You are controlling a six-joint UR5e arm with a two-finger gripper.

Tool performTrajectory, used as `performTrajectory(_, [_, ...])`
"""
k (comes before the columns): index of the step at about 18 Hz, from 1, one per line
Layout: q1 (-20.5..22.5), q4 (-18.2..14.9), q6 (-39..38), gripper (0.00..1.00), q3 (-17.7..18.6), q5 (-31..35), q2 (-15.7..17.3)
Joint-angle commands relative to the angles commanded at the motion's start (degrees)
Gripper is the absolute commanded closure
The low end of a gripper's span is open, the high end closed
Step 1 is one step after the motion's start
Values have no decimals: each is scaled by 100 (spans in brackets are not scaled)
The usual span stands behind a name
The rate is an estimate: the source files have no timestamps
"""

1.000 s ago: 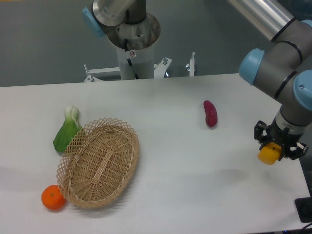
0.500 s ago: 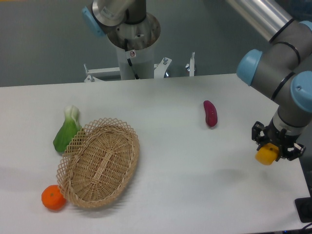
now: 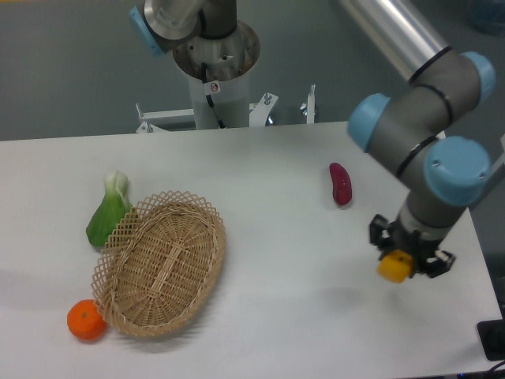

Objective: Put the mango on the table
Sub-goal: 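Carry the yellow mango in the gripper toward the basket and lower it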

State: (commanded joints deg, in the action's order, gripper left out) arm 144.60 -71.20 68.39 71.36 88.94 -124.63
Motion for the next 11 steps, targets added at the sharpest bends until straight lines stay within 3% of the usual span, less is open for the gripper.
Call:
performTrajectory(3, [-431, 623, -571, 40, 395, 62, 26])
performTrajectory(6, [-800, 1089, -713, 40, 756, 596, 44])
performTrajectory(11, [-1214, 1196, -731, 36, 1143, 853, 149])
